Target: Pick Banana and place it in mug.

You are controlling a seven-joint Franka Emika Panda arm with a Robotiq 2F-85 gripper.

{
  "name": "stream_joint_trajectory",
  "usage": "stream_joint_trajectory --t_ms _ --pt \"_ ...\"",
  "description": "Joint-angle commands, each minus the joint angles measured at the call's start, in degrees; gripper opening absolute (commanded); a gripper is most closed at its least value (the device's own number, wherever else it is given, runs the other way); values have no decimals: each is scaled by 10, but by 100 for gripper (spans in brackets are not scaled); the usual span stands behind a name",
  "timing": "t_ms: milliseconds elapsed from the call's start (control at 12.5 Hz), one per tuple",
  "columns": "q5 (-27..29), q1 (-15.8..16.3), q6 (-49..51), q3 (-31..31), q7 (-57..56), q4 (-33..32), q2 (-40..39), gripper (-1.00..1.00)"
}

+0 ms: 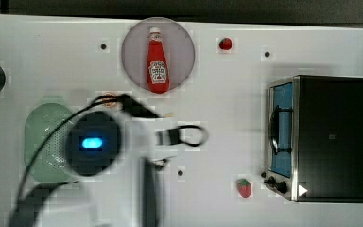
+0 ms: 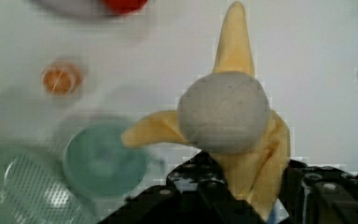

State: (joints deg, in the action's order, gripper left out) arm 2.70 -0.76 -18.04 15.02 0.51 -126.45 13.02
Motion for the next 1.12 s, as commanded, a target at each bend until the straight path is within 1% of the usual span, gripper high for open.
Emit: stream_joint_trajectory --t_ms 80,480,800,960,1120 --pt "42 23 -4 50 125 8 -19 -26" --pt "47 24 -128 119 235 6 -115 -26" --pt "42 24 -214 142 294 -4 -196 -26" --pt "20 24 -274 141 294 -20 -227 -26" --pt "-16 24 -314 135 295 -39 -248 -26"
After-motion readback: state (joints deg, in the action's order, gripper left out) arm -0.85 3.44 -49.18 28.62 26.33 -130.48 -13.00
